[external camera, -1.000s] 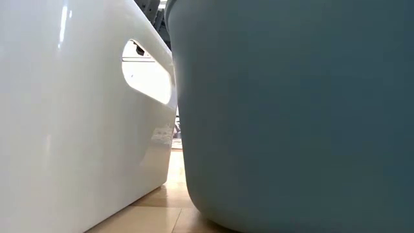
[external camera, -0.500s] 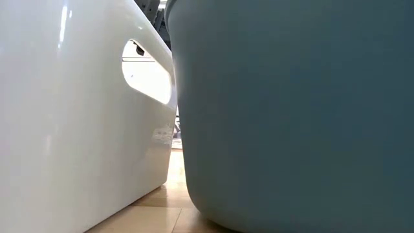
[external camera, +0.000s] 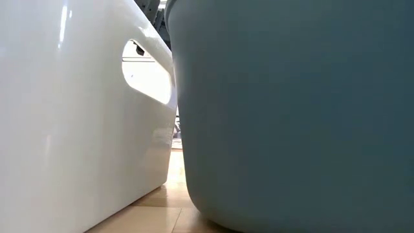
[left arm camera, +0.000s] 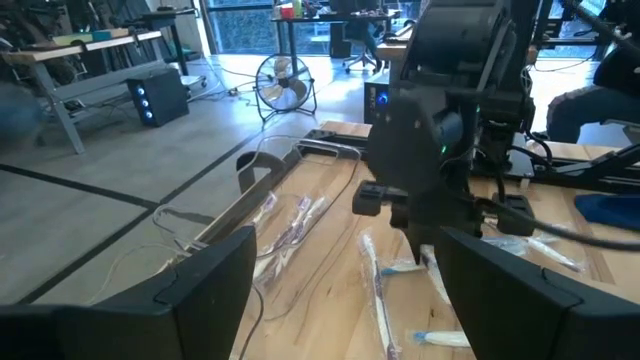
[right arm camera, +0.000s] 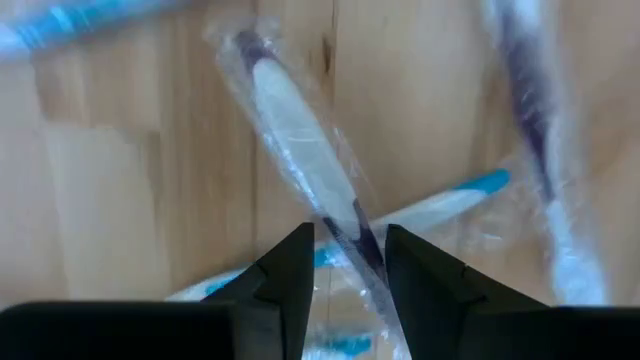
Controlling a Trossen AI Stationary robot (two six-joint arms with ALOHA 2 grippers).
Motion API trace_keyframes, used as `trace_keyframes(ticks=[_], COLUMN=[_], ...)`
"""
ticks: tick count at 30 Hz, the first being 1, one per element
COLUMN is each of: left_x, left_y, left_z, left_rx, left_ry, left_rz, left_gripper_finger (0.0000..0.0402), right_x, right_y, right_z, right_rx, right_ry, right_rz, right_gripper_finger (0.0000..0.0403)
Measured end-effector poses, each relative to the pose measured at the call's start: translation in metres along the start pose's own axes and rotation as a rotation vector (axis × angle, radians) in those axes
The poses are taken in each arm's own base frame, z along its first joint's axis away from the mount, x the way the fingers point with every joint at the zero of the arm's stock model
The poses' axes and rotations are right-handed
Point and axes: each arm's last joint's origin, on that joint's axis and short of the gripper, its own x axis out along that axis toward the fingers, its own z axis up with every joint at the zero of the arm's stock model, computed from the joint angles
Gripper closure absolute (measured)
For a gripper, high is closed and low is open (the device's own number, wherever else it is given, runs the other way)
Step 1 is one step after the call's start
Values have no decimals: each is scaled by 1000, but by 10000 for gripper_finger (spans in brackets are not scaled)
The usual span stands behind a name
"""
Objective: Pick & Place Toothbrushes
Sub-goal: Put the purple toothbrush into the right transparent bin
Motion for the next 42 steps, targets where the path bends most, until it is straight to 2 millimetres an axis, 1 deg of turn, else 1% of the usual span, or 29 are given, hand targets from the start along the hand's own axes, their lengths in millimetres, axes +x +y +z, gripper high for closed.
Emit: trace_keyframes(ticks=[6, 10, 13, 15, 17, 21, 22, 26, 30, 34, 37, 42], left_x=[0, 0, 0, 0, 0, 0, 0, 0, 0, 0, 0, 0], left_y=[0, 0, 0, 0, 0, 0, 0, 0, 0, 0, 0, 0], left_z=[0, 0, 0, 0, 0, 0, 0, 0, 0, 0, 0, 0], left_rx=[0, 0, 0, 0, 0, 0, 0, 0, 0, 0, 0, -1], left_ry=[1, 0, 0, 0, 0, 0, 0, 0, 0, 0, 0, -1], left_rz=[0, 0, 0, 0, 0, 0, 0, 0, 0, 0, 0, 0], left_gripper_finger=[101, 101, 101, 101, 101, 101, 101, 101, 101, 101, 101, 101], right_x=[15, 16, 13, 8, 4, -6, -9, -16, -27, -45, -66, -112], right_y=[-2, -2, -2, -2, -1, 4, 6, 13, 19, 23, 22, 14], right_z=[3, 3, 3, 3, 2, 1, 1, 2, 1, 1, 6, 22], right_rx=[3, 7, 30, 41, 57, 46, 40, 41, 23, 13, 9, -58], right_ry=[40, 41, 25, 4, -10, -35, -42, -66, -91, -139, -178, -280], right_rz=[13, 13, 7, 0, -6, -9, -10, -13, -17, -27, -37, -106], right_gripper_finger=[284, 286, 295, 308, 328, 386, 391, 381, 395, 393, 398, 398])
